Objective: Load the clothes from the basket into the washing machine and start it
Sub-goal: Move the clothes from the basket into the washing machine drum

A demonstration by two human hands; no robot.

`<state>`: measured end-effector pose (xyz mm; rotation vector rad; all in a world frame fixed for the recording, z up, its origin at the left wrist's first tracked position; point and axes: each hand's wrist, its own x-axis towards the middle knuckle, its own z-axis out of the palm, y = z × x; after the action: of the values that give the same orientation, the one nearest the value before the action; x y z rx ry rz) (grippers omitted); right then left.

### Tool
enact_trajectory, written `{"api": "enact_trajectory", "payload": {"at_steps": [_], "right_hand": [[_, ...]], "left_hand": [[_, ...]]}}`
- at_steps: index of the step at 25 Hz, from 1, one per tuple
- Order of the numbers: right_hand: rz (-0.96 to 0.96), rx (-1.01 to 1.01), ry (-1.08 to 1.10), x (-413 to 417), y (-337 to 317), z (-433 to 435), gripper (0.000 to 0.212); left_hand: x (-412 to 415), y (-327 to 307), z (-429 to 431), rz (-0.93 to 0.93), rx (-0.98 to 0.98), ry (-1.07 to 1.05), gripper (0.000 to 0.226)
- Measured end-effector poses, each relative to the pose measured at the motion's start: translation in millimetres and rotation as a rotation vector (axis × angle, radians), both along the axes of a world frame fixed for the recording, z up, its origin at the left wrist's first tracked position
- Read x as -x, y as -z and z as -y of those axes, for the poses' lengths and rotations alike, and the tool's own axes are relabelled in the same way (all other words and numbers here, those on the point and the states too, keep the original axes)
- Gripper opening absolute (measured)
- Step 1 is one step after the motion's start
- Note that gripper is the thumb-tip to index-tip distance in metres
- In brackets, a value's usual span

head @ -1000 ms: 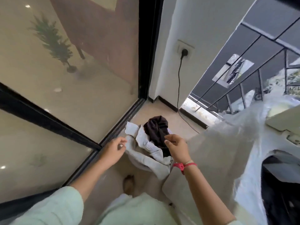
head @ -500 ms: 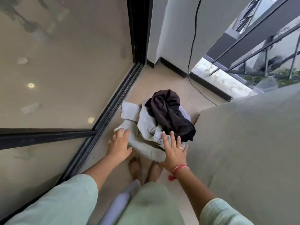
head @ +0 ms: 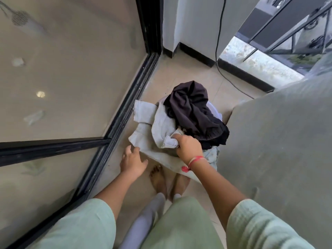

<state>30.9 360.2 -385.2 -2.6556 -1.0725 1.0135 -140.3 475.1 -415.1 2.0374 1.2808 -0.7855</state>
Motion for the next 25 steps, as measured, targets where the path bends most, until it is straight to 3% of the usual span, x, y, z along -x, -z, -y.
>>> {"api": "enact_trajectory", "payload": {"at_steps": [6, 9, 13, 17, 20, 22, 25], "right_hand": [[-0.085, -0.363, 0.430, 17, -101, 58, 0.035], [-0.077, -0.512, 0.480, 34, -157, 66, 0.042], [-0.080, -0.790, 0.676, 42, -234, 70, 0.039], [-0.069, -1.029, 0.727, 24, -326, 57, 0.030], [-0.026, -1.163, 0.634, 3, -386, 48, 0.003], [0.019, -1.291, 0.573, -5, -429, 51, 0.004], [0.039, -1.470, 0.489, -10, -489, 68, 0.046]], "left_hand": [[6, -64, 9, 0.135, 0.042, -0.181, 0.058], [4, -93, 13, 0.199, 0.078, -0.348, 0.060], [10, -127, 22, 0.272, 0.137, -0.526, 0.094], [2, -188, 27, 0.541, 0.051, -0.459, 0.135], [-18, -239, 20, 0.716, 0.048, -0.458, 0.144], [-34, -274, 10, 0.935, 0.091, -0.467, 0.146], [-65, -325, -8, 1.254, 0.099, -0.378, 0.121]]}}
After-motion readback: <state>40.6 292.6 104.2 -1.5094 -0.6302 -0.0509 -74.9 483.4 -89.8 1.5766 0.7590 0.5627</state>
